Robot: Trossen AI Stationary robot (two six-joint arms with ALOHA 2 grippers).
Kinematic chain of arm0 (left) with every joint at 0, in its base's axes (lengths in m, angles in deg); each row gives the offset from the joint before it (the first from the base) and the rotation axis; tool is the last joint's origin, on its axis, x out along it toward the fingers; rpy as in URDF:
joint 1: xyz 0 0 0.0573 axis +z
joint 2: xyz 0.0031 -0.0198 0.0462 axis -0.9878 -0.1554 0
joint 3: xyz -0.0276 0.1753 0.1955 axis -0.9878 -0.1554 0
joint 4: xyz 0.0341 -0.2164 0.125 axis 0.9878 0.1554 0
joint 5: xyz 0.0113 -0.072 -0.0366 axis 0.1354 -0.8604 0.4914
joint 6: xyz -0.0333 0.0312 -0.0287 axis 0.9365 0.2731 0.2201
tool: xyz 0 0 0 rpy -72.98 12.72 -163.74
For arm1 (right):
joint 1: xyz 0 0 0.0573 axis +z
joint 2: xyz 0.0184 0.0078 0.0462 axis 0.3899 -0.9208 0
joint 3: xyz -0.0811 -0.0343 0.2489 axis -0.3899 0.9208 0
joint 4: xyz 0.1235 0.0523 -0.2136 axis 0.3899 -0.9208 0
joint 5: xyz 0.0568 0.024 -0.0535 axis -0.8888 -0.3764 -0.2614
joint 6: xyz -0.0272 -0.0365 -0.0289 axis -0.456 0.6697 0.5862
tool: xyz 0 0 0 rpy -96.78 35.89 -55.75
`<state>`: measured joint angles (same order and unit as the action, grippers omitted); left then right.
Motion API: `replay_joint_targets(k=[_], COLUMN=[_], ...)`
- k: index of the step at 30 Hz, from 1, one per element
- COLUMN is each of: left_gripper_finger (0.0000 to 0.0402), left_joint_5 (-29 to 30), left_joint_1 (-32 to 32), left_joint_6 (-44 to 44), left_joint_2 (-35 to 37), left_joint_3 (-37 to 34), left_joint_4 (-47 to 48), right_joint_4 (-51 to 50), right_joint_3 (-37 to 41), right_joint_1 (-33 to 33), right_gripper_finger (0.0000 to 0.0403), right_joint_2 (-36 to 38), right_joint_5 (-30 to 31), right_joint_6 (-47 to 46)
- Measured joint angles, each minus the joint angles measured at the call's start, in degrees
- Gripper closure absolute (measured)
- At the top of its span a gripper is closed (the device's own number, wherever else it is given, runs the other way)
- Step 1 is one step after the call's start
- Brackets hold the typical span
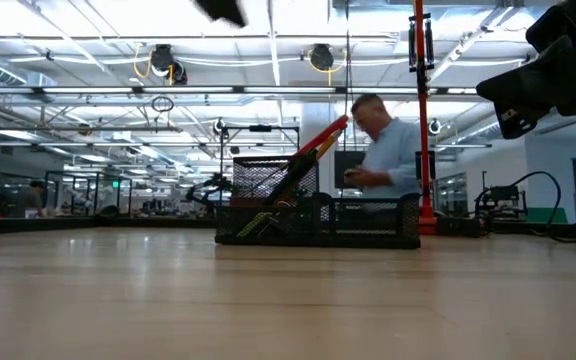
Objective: Pick and place office supplies into organizer
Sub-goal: Put the scissors into the desk organizer
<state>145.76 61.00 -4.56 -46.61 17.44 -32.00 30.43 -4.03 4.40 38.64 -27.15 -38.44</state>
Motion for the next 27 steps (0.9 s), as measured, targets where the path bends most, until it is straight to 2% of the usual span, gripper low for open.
replay_joint_targets(k=[2, 4, 7, 10, 14, 17, 19, 23, 27], left_gripper_finger=[0.039, 0.0396, 0.0389, 0.0388, 0.0398, 0.0389, 0.0382, 0.0377, 0.0376], left_joint_5=[-2.0, -7.5, -20.9, -32.9, -52.5, -64.2, -66.0, -62.8, -59.5], left_joint_1=[0.0, 0.0, 1.9, 3.7, 7.0, 9.6, 10.8, 11.8, 12.4], left_joint_6=[3.1, -0.2, -11.0, -21.4, -28.7, -29.4, -28.1, -26.0, -23.0], left_joint_2=[4.9, 9.6, 16.5, 20.4, 22.7, 22.5, 22.6, 22.5, 22.6], left_joint_3=[-7.0, -15.6, -30.2, -43.5, -54.8, -59.4, -60.5, -61.6, -61.6], left_joint_4=[-1.3, -10.5, -34.1, -58.8, -81.6, -87.8, -90.0, -88.6, -88.1], right_joint_4=[0.8, 2.0, 4.1, 5.5, 5.6, 4.4, 3.3, 3.6, 4.1], right_joint_3=[0.0, 0.0, 0.0, 0.0, 0.0, -0.4, -0.9, -4.3, -9.9], right_joint_1=[0.0, 0.0, -0.2, -1.2, -3.0, -4.6, -5.3, -5.8, -5.8], right_gripper_finger=[0.0399, 0.0399, 0.0399, 0.0393, 0.0352, 0.03, 0.0262, 0.0196, 0.0169], right_joint_2=[0.0, 0.0, 0.0, 0.0, -0.5, -1.8, -3.4, -8.2, -14.8], right_joint_5=[0.1, 1.6, 4.5, 4.7, 4.8, 4.8, 4.8, 5.4, 7.4], right_joint_6=[0.0, 0.0, 0.5, 0.1, -1.8, -2.8, -2.6, 2.4, 7.2])
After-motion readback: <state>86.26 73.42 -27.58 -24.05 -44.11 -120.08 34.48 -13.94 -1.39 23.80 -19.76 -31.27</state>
